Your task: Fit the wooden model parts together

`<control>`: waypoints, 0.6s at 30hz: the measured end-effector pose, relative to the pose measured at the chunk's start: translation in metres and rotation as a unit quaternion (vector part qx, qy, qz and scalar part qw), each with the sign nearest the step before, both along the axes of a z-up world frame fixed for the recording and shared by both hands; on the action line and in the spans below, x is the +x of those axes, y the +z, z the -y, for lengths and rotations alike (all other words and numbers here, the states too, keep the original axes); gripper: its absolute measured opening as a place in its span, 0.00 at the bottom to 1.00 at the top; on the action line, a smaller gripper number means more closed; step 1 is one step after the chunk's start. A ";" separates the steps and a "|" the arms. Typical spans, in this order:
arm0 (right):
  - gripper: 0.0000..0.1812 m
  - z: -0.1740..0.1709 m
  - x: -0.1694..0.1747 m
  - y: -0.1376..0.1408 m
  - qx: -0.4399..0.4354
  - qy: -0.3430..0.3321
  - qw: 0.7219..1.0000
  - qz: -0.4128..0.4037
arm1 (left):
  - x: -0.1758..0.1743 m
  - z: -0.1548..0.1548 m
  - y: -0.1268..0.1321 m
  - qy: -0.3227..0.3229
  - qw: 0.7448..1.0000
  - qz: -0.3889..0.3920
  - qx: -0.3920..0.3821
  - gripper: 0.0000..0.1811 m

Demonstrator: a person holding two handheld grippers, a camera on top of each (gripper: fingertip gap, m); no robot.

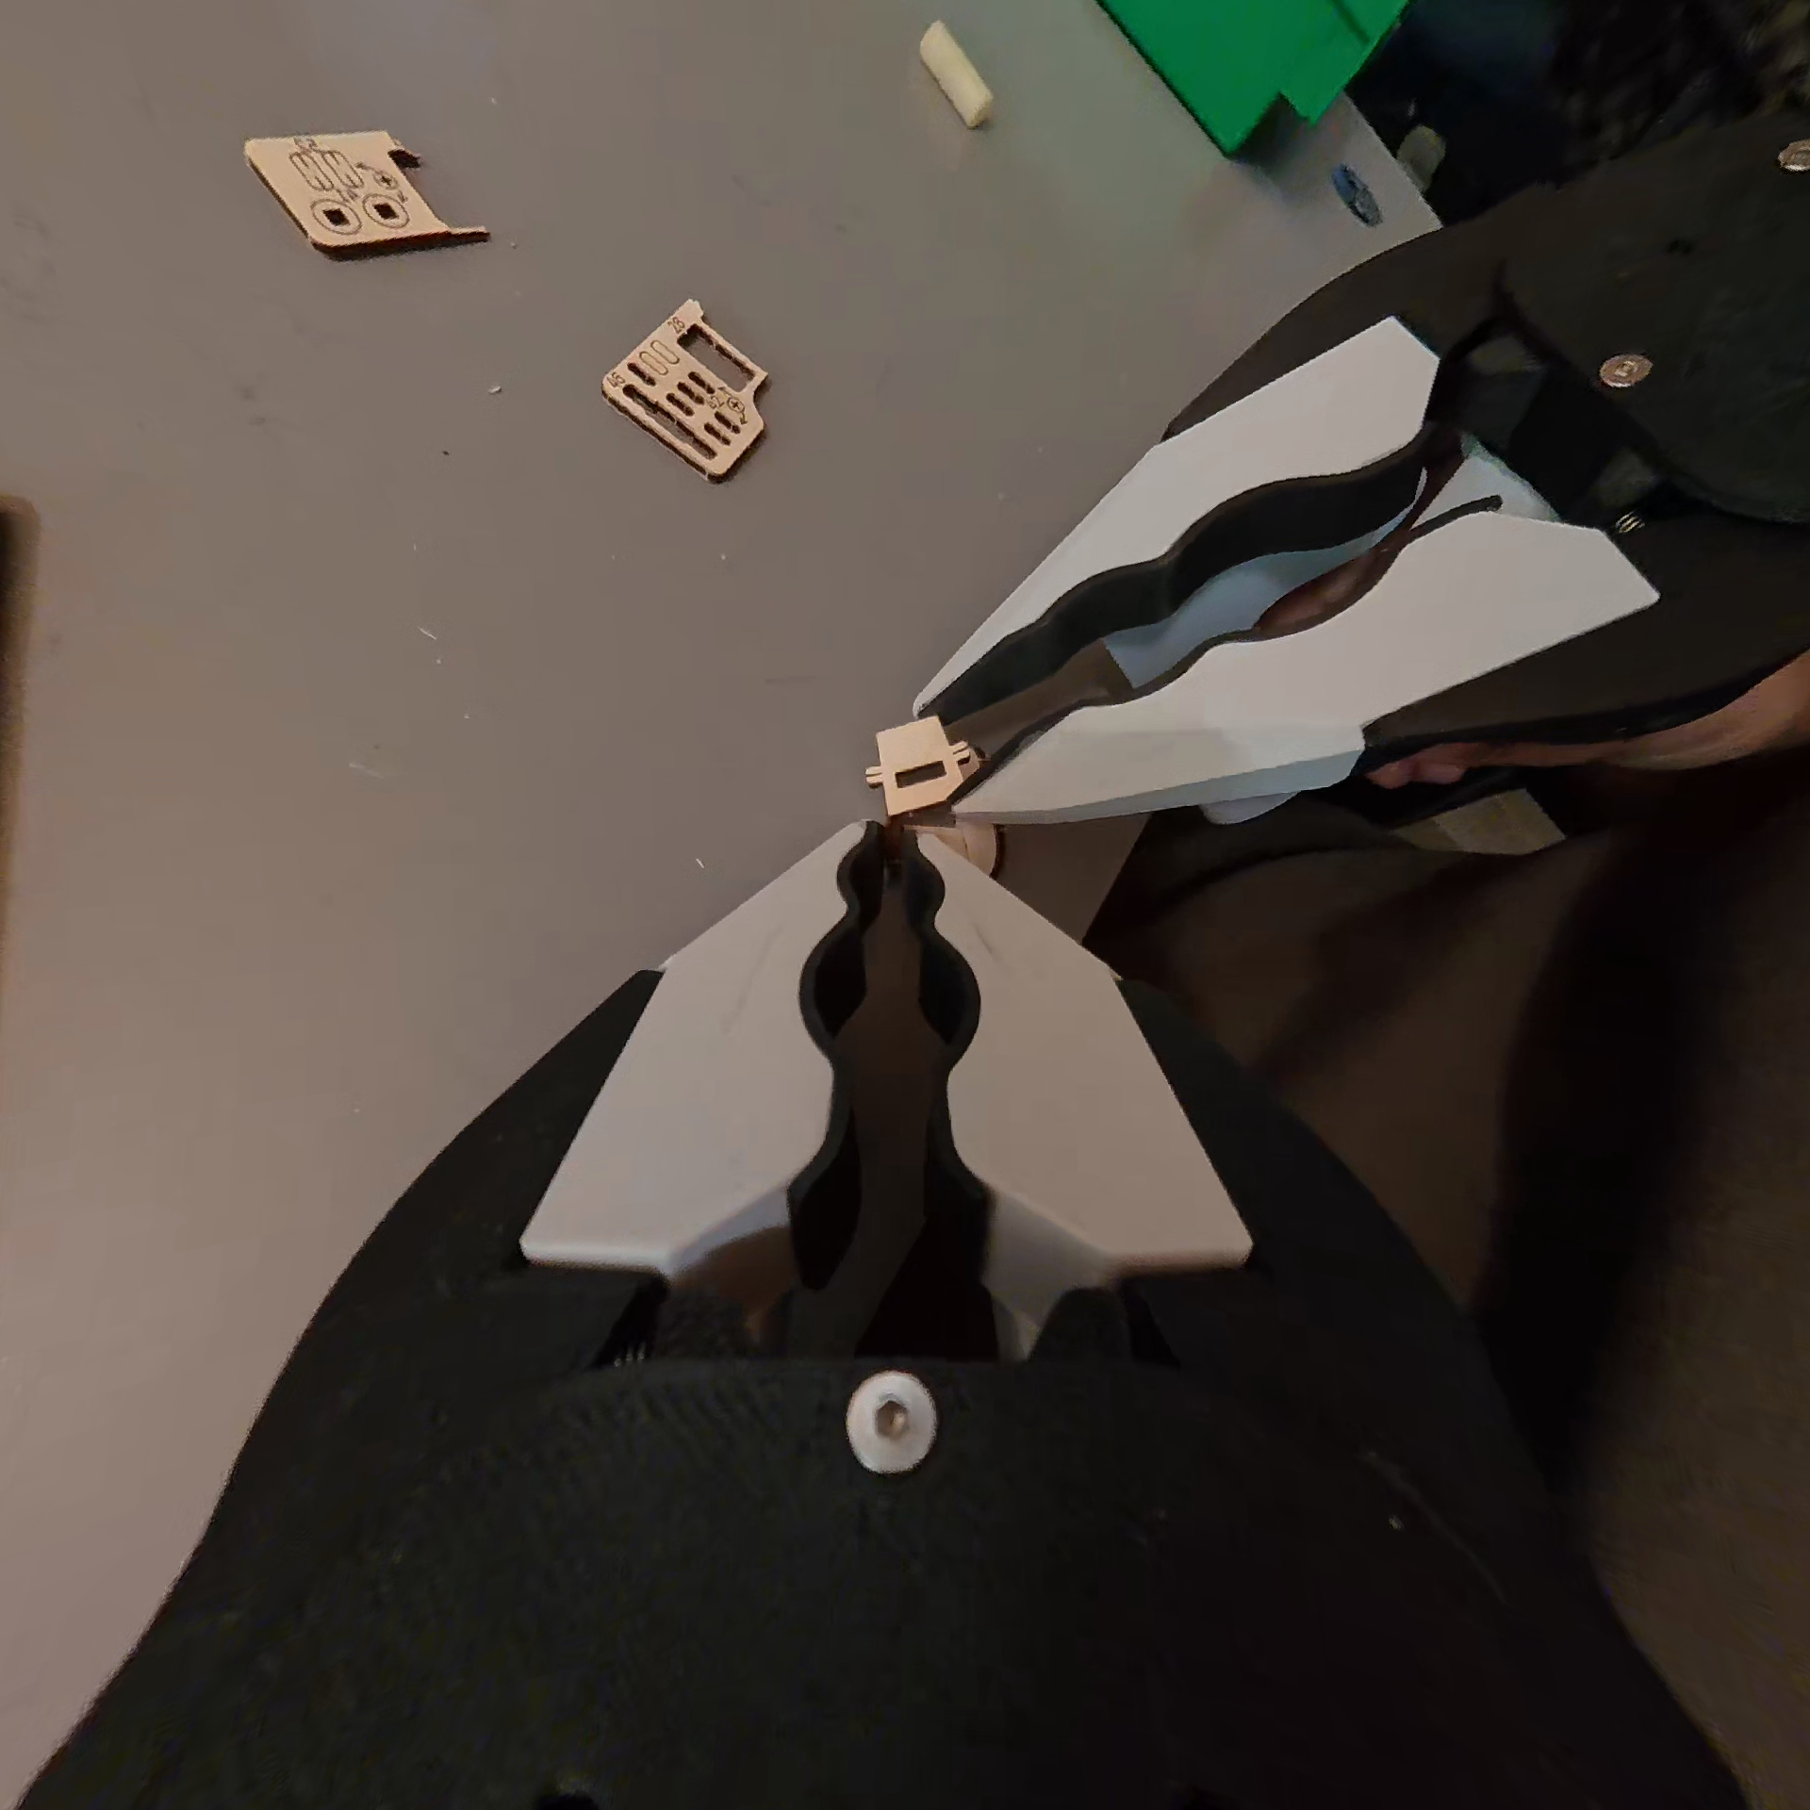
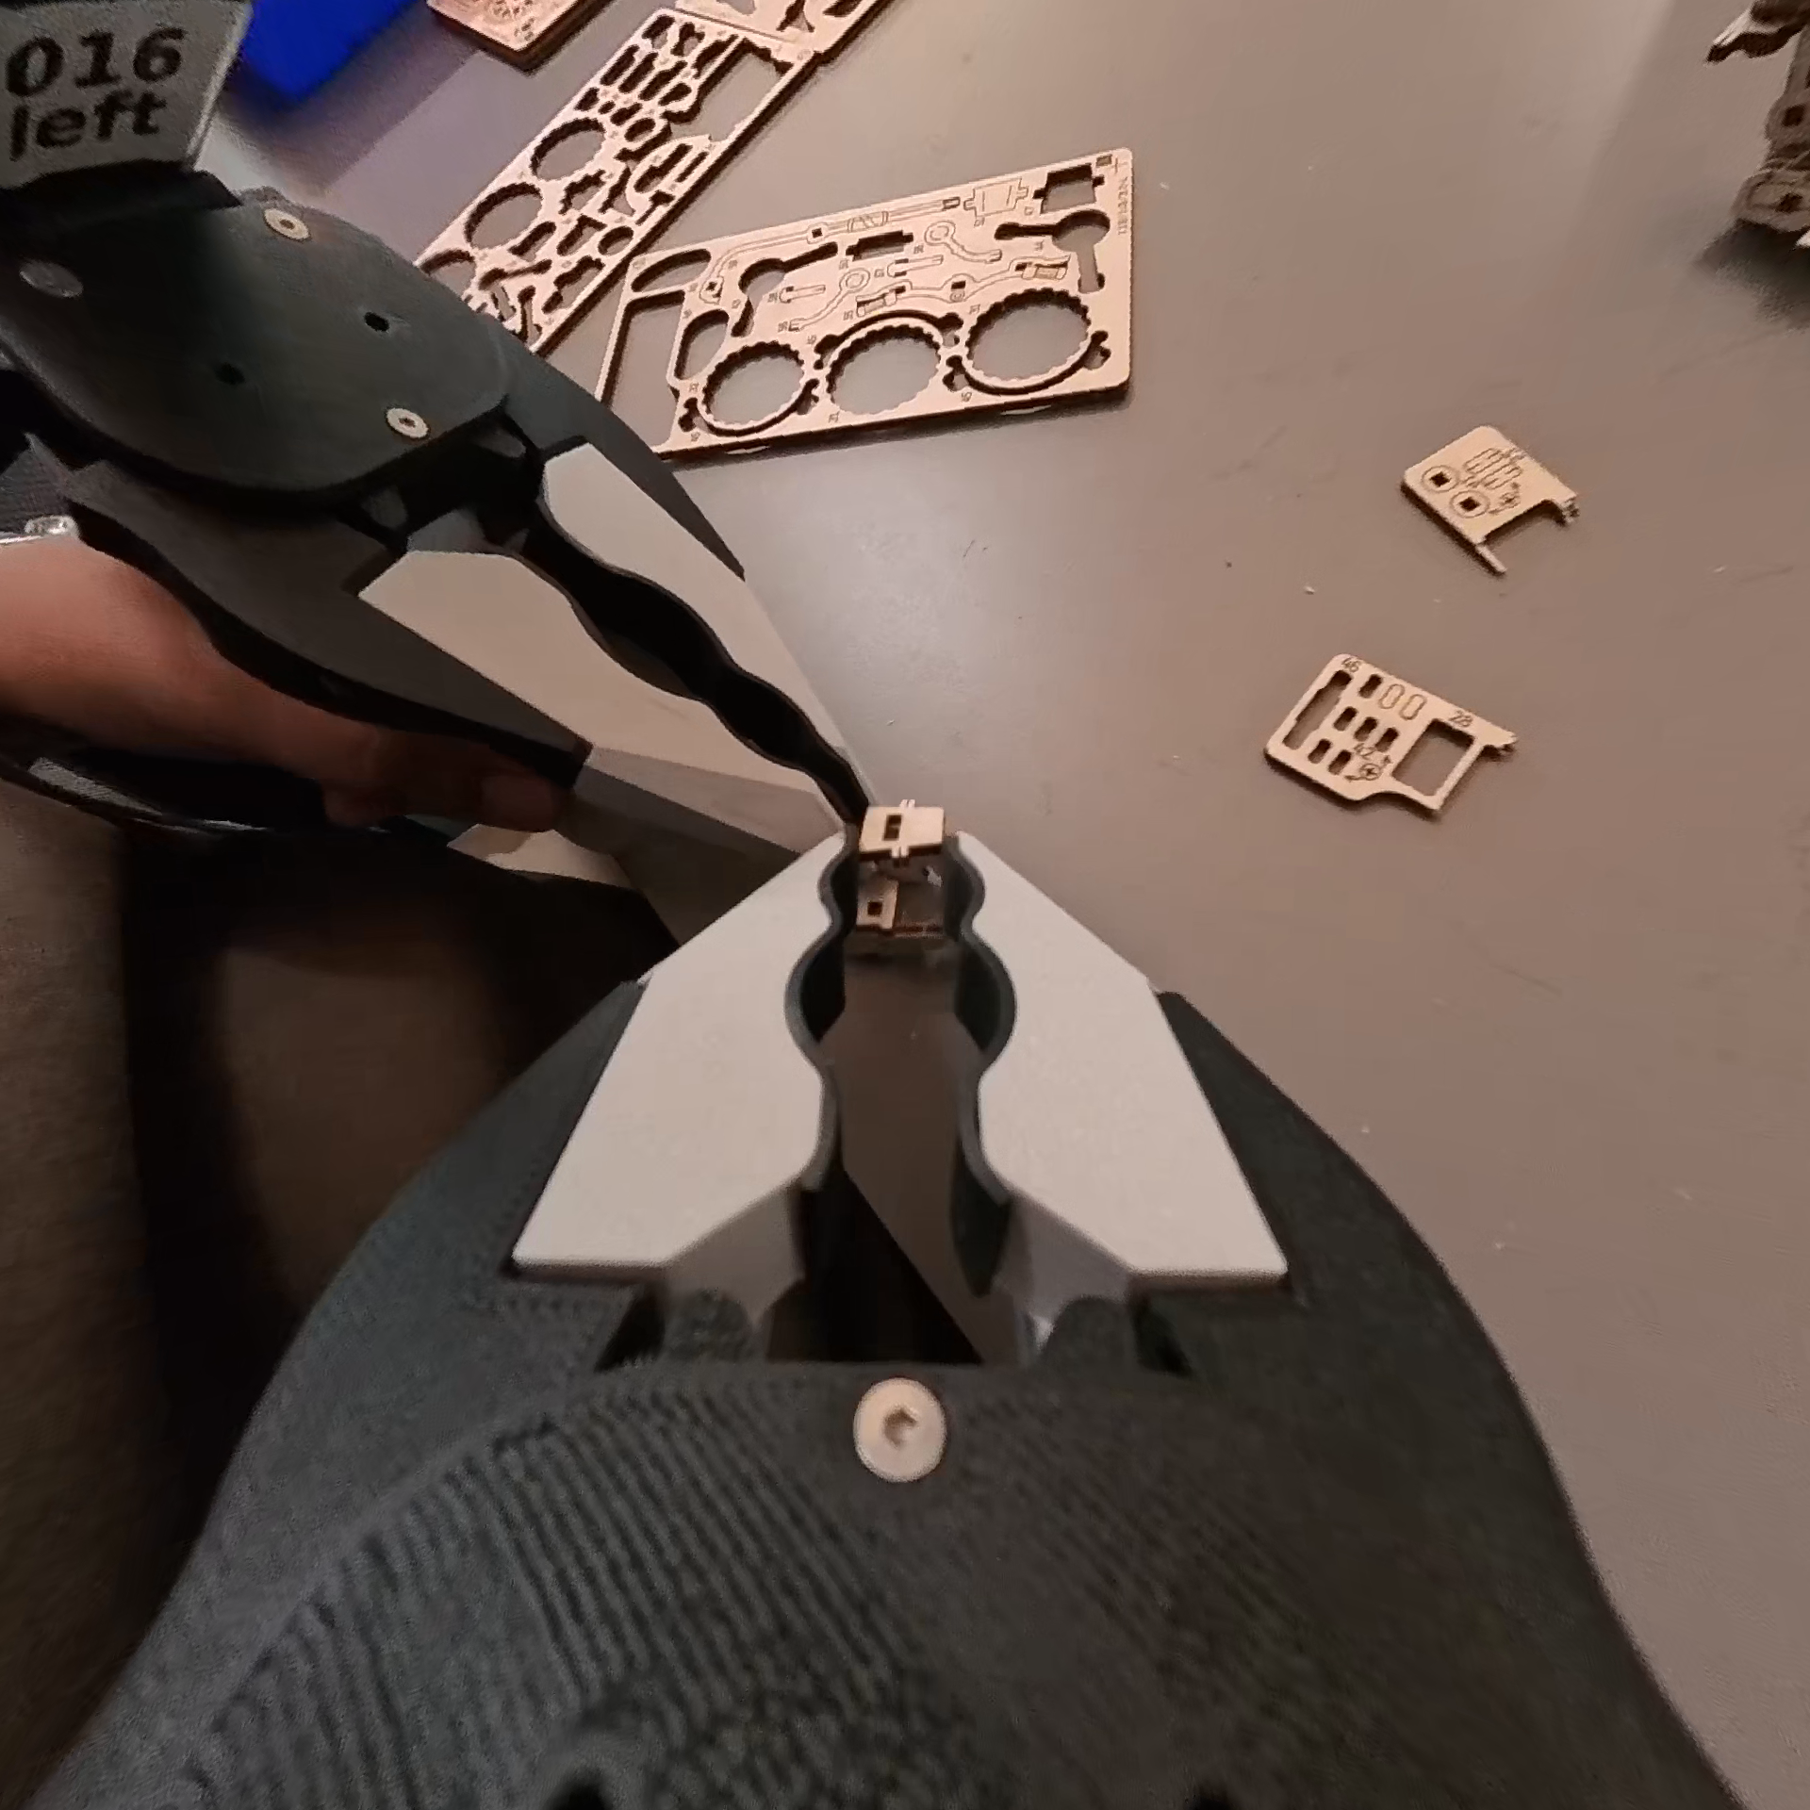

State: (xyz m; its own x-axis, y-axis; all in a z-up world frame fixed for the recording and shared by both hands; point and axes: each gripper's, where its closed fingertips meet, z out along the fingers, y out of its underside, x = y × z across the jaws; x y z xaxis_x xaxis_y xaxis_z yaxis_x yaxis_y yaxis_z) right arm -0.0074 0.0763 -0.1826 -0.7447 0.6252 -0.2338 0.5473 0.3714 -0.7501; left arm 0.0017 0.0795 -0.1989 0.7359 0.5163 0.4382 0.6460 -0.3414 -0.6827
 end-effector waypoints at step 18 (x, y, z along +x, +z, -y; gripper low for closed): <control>0.08 0.007 -0.015 0.000 -0.015 -0.028 0.999 -0.037 | -0.024 0.014 0.000 0.035 0.992 -0.103 -0.069 0.00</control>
State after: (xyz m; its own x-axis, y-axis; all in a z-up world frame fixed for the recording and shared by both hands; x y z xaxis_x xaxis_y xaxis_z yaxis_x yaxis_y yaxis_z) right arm -0.0229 0.0693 -0.1827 -0.7241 0.6607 -0.1979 0.5092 0.3186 -0.7995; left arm -0.0221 0.0650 -0.1993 0.7623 0.6145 0.2034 0.5232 -0.3999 -0.7526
